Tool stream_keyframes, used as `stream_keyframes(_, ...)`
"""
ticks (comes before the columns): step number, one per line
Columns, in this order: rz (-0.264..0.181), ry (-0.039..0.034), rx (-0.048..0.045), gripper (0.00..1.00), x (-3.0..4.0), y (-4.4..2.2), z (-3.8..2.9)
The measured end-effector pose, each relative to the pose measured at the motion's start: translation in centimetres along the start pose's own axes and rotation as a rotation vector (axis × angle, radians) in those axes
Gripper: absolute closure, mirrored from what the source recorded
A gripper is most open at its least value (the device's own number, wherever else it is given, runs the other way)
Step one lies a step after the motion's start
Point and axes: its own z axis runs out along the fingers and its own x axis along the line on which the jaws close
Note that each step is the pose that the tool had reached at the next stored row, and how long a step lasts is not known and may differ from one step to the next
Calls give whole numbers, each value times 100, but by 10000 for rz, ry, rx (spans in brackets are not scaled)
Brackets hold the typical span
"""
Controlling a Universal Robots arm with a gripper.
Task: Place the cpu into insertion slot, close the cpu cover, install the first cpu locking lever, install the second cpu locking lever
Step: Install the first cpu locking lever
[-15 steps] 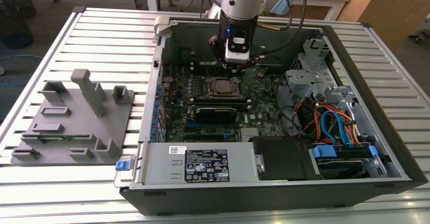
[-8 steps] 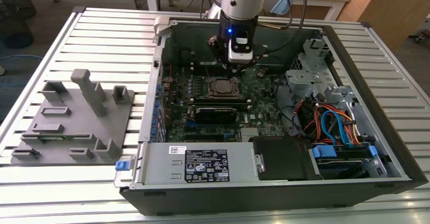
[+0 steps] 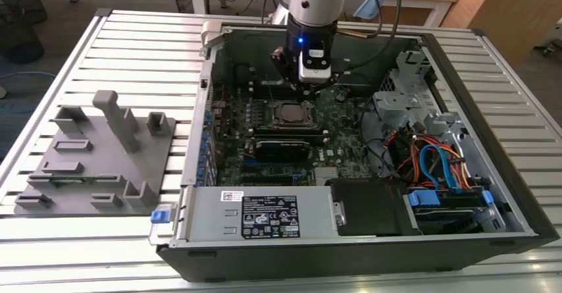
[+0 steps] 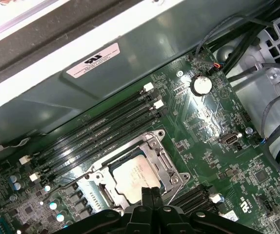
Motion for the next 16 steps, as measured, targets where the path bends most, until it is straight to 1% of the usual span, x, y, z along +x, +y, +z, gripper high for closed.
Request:
stream_keyframes(6,-5,0,0,90,0,0,0)
stream_keyframes(8,-67,0,-1,90,0,0,0)
stream_keyframes(10,-300,3,-5,90,0,0,0)
stream_keyframes(16,-1346,16,-23,90,0,0,3)
